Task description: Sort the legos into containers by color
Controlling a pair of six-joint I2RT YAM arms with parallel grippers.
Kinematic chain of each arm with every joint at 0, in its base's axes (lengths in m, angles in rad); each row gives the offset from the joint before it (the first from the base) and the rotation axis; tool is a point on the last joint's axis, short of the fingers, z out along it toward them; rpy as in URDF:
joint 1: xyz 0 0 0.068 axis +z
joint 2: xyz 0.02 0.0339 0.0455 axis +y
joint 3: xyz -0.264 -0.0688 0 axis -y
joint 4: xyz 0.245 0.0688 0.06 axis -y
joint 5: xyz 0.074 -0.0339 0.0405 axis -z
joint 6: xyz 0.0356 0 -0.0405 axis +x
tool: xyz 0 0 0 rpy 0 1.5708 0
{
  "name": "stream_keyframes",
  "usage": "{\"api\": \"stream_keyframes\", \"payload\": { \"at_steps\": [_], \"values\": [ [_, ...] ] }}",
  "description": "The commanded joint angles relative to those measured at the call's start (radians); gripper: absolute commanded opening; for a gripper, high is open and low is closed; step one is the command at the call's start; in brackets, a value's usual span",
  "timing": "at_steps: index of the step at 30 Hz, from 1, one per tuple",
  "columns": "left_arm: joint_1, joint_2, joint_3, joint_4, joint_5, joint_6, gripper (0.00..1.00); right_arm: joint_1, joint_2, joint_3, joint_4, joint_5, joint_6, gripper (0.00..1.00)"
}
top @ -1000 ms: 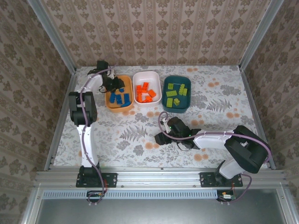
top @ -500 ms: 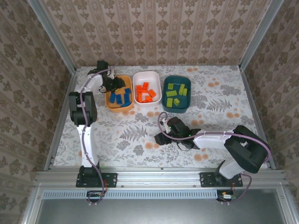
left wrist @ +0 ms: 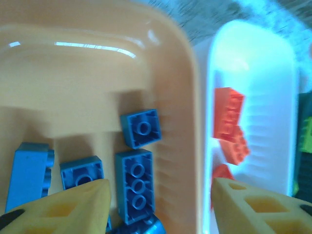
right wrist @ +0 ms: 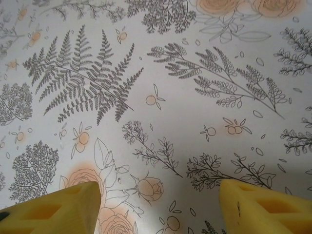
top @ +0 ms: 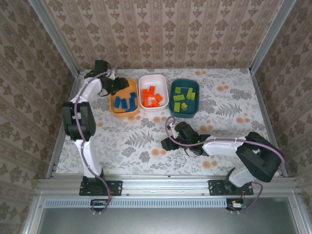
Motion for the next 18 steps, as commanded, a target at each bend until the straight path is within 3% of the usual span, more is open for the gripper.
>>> {"api": "stream_keyframes", "payload": {
  "at_steps": [1,5,7,9,14,18],
  "values": [
    [-0.006,-0.125,-0.061,0.053,-0.007,0.006,0.61,0.006,-0.055,-0.031,0.031,0.025,-0.009,0.67],
    [-0.013,-0.251,-0.153,0.075,0.001,-0.002,0.68,0.005,-0.133,-0.068,0.053,0.034,-0.02,0.67],
    [-0.014,-0.325,-0.209,0.079,0.009,-0.009,0.8,0.004,-0.193,-0.075,0.03,0.052,-0.048,0.67],
    [-0.014,-0.406,-0.28,0.102,0.028,-0.018,1.0,-0.009,-0.267,-0.064,-0.027,0.074,-0.074,0.69],
    [-0.005,-0.625,-0.444,0.145,0.013,-0.034,1.0,-0.151,-0.49,-0.016,-0.195,0.061,-0.15,0.74],
    [-0.009,-0.762,-0.494,0.122,-0.026,-0.037,1.0,-0.304,-0.648,0.053,-0.302,0.075,-0.231,0.89]
  ]
}}
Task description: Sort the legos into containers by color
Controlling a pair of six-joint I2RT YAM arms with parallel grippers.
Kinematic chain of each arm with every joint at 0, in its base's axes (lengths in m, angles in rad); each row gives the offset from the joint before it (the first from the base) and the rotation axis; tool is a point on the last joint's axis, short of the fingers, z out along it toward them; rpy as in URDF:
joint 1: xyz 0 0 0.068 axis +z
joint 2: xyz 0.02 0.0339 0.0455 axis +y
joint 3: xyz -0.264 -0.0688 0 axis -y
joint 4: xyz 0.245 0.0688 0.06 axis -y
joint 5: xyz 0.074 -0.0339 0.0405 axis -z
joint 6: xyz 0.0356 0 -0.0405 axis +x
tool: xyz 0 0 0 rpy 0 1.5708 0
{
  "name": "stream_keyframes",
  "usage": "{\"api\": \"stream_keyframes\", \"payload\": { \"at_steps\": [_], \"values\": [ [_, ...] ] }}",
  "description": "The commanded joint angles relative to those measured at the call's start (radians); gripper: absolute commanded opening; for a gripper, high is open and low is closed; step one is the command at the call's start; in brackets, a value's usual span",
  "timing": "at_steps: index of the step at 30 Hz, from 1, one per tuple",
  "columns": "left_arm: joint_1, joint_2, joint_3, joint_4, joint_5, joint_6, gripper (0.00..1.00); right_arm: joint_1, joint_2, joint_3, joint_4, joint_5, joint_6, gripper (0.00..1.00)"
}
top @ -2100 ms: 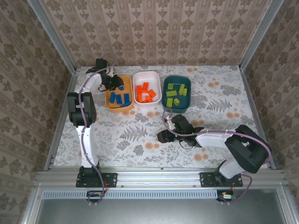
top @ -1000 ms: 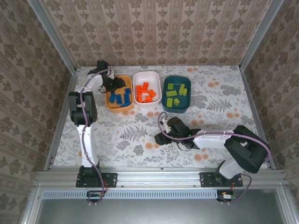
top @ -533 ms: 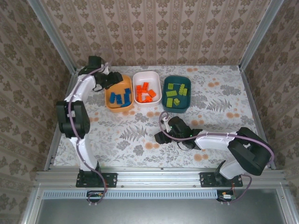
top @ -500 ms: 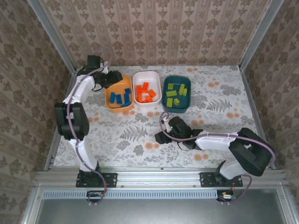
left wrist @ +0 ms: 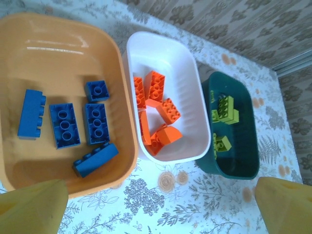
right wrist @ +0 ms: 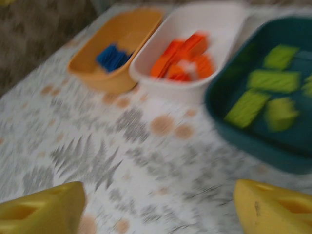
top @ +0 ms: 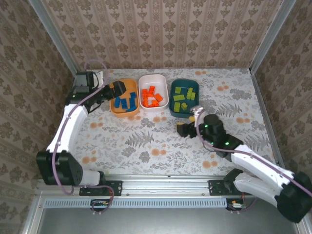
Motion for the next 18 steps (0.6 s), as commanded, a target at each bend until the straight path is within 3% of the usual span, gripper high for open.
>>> {"api": "stream_keyframes", "payload": {
  "at_steps": [1,5,10,14,18],
  "values": [
    [0.001,-0.109,-0.031,0.012,-0.038,-0.02,1.0,-0.098,-0.102,0.09,-0.137,0.043,-0.113,0.93],
    [-0.002,-0.233,-0.125,0.059,-0.106,-0.065,1.0,-0.244,-0.143,0.171,-0.197,0.071,-0.176,0.98],
    [-0.022,-0.425,-0.331,0.252,-0.3,-0.107,1.0,-0.427,-0.113,0.182,-0.166,0.105,-0.156,1.0],
    [-0.07,-0.55,-0.51,0.439,-0.44,0.031,1.0,-0.512,0.001,0.131,-0.059,0.095,-0.116,1.0],
    [-0.086,-0.615,-0.584,0.445,-0.544,0.146,1.0,-0.548,0.157,0.071,0.101,0.096,-0.077,1.0]
  ]
}}
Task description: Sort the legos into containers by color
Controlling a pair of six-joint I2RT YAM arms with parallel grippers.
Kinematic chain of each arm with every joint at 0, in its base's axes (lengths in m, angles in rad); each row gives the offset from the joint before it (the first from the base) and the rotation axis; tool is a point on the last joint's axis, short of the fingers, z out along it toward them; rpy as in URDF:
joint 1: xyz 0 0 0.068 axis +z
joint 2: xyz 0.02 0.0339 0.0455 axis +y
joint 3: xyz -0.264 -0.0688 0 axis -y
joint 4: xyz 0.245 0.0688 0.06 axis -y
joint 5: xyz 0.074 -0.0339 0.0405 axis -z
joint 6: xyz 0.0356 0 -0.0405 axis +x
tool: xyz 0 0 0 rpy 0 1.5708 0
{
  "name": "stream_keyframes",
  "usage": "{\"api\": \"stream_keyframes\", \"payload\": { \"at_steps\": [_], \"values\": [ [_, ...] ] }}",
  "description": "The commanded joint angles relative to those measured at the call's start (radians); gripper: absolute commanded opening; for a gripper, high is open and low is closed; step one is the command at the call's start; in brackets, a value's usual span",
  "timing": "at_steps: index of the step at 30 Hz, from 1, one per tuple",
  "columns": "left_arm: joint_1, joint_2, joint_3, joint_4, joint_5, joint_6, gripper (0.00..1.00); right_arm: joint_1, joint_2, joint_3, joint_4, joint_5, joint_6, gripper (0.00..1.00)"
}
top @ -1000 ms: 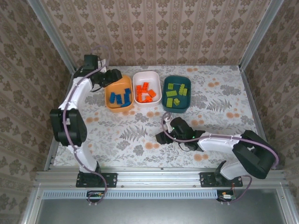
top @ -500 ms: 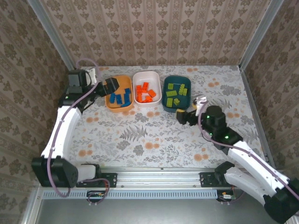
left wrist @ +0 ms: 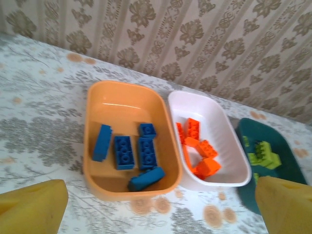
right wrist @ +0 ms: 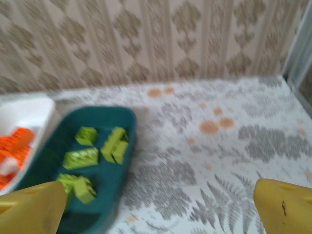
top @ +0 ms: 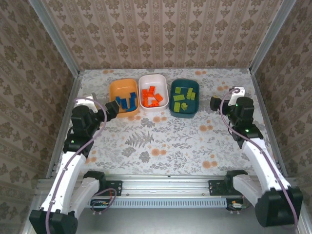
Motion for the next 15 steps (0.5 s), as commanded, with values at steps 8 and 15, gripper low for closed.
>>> {"api": "stream_keyframes", "payload": {
  "at_steps": [8,15],
  "values": [
    [-0.003,-0.053,-0.093,0.088,-0.215,0.228,1.0,-0.022,0.332,-0.067,0.309,-0.009,-0.011,1.0],
    [0.105,0.04,-0.153,0.14,-0.295,0.276,1.0,-0.022,0.438,-0.056,0.362,-0.018,-0.047,1.0]
  ]
}}
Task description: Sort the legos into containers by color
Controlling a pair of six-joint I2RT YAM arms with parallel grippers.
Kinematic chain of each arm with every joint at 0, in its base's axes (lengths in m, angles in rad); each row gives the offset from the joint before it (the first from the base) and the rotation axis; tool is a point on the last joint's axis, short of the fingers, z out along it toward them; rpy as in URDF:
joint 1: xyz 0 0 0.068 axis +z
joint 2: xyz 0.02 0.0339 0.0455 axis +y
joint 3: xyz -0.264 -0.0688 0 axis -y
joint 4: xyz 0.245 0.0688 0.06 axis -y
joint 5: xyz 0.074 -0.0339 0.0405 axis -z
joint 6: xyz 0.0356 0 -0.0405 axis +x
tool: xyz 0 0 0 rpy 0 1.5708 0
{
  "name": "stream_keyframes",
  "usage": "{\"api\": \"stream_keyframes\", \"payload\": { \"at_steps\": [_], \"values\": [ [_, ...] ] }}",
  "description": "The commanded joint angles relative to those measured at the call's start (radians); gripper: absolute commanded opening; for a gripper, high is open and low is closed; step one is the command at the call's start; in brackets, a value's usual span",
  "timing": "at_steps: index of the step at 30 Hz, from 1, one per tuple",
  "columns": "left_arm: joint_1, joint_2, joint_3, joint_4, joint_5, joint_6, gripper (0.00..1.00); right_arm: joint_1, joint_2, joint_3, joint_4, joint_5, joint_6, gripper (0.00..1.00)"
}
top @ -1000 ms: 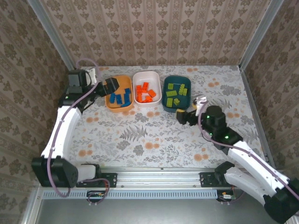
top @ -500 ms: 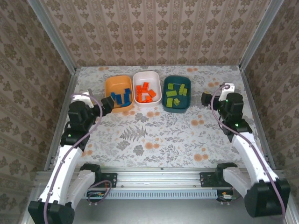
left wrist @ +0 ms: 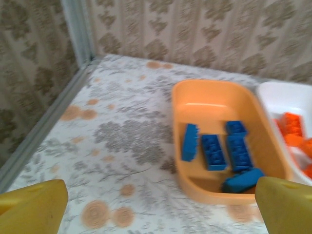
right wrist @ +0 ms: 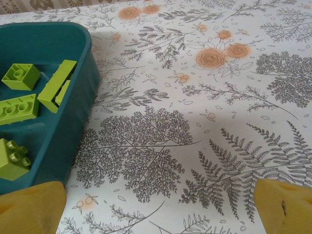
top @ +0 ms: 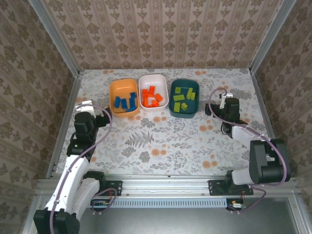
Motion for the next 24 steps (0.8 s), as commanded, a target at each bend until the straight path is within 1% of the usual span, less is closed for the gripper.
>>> {"api": "stream_keyframes", "payload": {
  "at_steps": [1,3,7,10,14,17,24],
  "values": [
    [0.062,0.072,-0.021,0.073,-0.036,0.071,1.0,-0.004,0.029,0.01,0.074,-0.016,-0.033,1.0],
    [0.081,0.126,-0.039,0.138,-0.009,0.105,1.0,-0.006,0.04,0.01,0.084,-0.019,-0.036,1.0],
    [0.094,0.241,-0.104,0.379,0.016,0.156,1.0,-0.008,0.055,0.005,0.1,-0.024,-0.035,1.0],
    [0.103,0.366,-0.083,0.441,0.05,0.181,1.0,-0.01,0.059,0.001,0.104,-0.022,-0.029,1.0],
    [0.111,0.505,-0.072,0.567,0.117,0.223,1.0,-0.011,0.057,-0.003,0.109,-0.022,-0.025,1.0],
    [0.114,0.595,-0.064,0.616,0.122,0.231,1.0,-0.013,0.056,-0.003,0.109,-0.023,-0.022,1.0],
    [0.119,0.677,-0.083,0.715,0.139,0.217,1.0,-0.02,0.047,-0.008,0.117,-0.023,-0.022,1.0]
  ]
}}
